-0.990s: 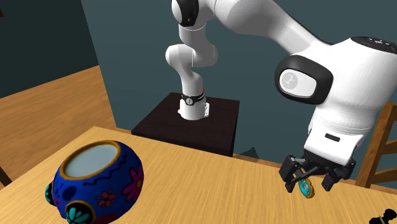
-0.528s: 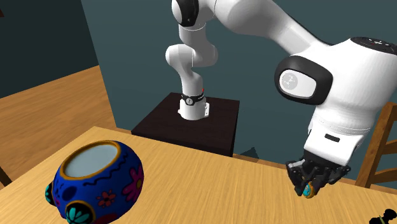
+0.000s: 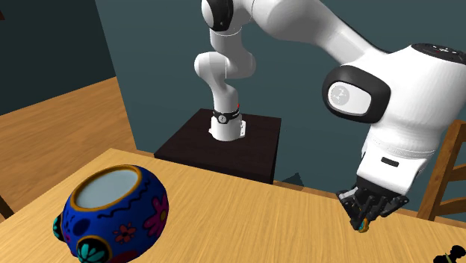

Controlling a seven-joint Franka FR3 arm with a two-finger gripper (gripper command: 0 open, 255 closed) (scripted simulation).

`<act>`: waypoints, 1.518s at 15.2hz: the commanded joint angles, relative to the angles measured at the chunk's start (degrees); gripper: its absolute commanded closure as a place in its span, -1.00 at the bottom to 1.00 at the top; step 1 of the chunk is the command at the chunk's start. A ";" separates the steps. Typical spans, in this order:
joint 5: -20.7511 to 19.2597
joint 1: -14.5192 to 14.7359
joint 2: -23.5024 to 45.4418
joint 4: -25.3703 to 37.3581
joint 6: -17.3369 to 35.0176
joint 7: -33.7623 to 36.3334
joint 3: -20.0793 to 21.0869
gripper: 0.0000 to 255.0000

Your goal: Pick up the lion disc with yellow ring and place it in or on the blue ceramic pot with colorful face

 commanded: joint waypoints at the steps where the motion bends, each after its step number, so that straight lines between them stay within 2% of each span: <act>1: 0.20 -0.07 -0.38 0.20 -0.55 -0.11 0.13 1.00; 23: 3.50 -0.54 -6.17 8.80 -14.34 -2.21 2.12 1.00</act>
